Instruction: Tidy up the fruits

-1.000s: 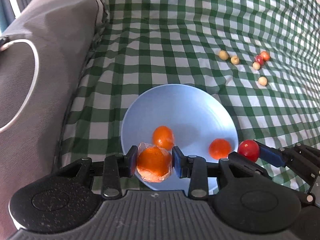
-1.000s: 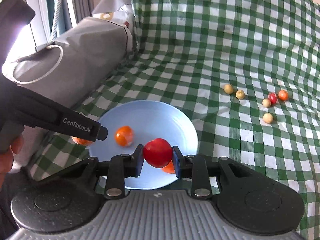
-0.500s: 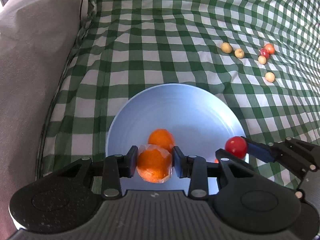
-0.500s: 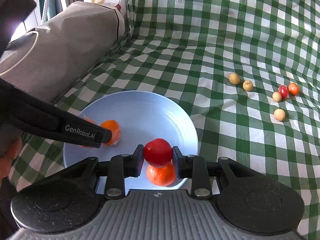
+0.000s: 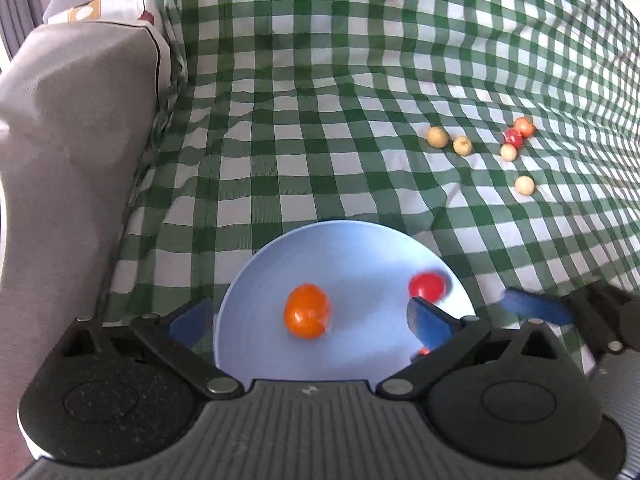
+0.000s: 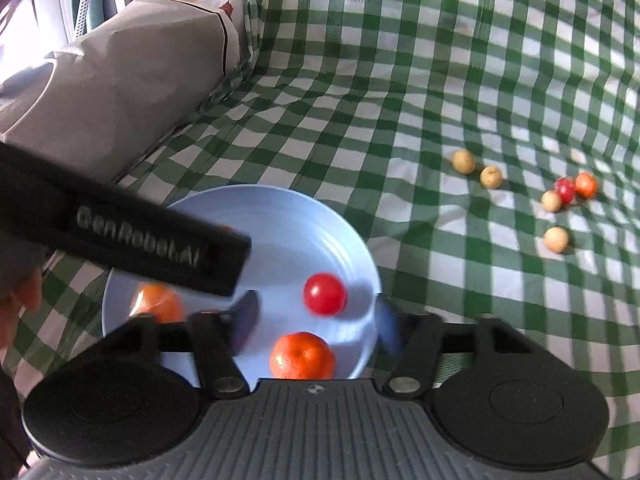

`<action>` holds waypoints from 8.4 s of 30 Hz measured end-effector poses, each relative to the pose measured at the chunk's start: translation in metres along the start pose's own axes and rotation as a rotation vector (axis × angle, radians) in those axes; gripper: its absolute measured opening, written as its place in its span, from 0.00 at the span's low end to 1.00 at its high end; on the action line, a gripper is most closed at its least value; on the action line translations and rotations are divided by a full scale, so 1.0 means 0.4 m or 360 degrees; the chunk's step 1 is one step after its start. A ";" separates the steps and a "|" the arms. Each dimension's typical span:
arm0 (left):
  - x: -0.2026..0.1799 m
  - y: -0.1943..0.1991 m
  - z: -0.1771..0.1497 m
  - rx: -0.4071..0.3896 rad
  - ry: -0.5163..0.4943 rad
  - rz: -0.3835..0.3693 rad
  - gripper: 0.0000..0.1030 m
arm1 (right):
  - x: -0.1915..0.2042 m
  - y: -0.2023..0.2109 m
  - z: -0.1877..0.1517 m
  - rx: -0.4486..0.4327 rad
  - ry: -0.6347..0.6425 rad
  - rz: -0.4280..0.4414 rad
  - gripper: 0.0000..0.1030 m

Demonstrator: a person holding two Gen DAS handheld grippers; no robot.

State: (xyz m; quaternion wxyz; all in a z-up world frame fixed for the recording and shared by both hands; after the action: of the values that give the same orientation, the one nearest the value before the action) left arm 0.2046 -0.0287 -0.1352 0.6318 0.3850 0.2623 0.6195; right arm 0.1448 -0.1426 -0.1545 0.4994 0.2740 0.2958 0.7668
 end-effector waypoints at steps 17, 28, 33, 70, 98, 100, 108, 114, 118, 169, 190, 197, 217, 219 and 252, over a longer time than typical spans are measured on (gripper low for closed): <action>0.071 0.304 -0.161 0.0015 0.0107 0.0122 1.00 | 0.097 0.343 -0.063 -0.0127 -0.0156 -0.0054 0.98; 0.081 0.416 -0.224 -0.0048 0.0139 0.0146 1.00 | 0.151 0.451 -0.097 -0.0245 -0.0223 -0.0043 0.99; 0.079 0.422 -0.225 -0.0054 0.0138 0.0153 1.00 | 0.156 0.458 -0.100 -0.0251 -0.0217 -0.0043 0.99; -0.045 0.314 -0.095 0.0014 -0.0058 0.0208 1.00 | -0.066 0.398 -0.120 -0.0238 -0.0495 -0.0252 0.99; -0.460 -0.337 0.376 0.0072 0.0075 0.0048 1.00 | -0.661 -0.157 0.022 -0.0355 -0.0434 -0.0486 0.27; -0.483 -0.349 0.379 0.0080 0.0134 0.0029 0.98 | -0.667 -0.152 0.018 -0.0353 -0.0422 -0.0528 0.27; -0.535 -0.421 0.413 0.0178 0.0271 0.0074 0.83 | -0.709 -0.126 -0.007 -0.0412 -0.0523 -0.0505 0.28; -0.550 -0.390 0.421 0.0167 0.0148 0.0104 0.43 | -0.711 -0.117 -0.008 -0.0436 -0.0543 -0.0472 0.28; -0.535 -0.348 0.393 0.0173 0.0104 0.0037 0.27 | -0.707 -0.112 -0.008 -0.0445 -0.0563 -0.0480 0.28; -0.366 0.071 0.162 -0.0053 -0.0097 -0.0223 0.27 | -0.472 0.163 -0.029 -0.0574 -0.0471 -0.0438 0.28; 0.080 0.572 -0.209 -0.0136 0.0070 -0.0158 0.27 | 0.186 0.538 -0.067 -0.0511 -0.0249 0.0074 0.28; 0.209 0.648 -0.215 -0.0281 0.0150 0.0006 0.28 | 0.281 0.580 -0.064 -0.0534 -0.0127 0.0147 0.28; 0.136 0.447 -0.172 -0.0131 0.0166 -0.0048 0.28 | 0.233 0.452 -0.035 -0.0409 -0.0031 0.0053 0.28; 0.121 0.410 -0.166 -0.0100 0.0157 -0.0053 0.28 | 0.215 0.422 -0.032 -0.0386 -0.0024 0.0031 0.28; 0.026 -0.053 -0.047 0.0094 0.0105 -0.0026 0.28 | 0.057 -0.015 -0.004 0.0007 0.0009 0.0006 0.28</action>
State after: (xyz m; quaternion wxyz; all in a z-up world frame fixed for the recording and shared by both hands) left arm 0.2026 -0.0140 -0.1615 0.6161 0.3807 0.3043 0.6188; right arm 0.1392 -0.1200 -0.1572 0.4966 0.2735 0.2985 0.7678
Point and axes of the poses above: each gripper's, at about its wrist camera, not at the fingertips, and y roughly against the way its jaws point, x to its left, z to its top, the point moved 6 cm from there along -y, roughly the way its jaws point, and after that the axes turned 10 degrees about z, right-handed, at the moved point
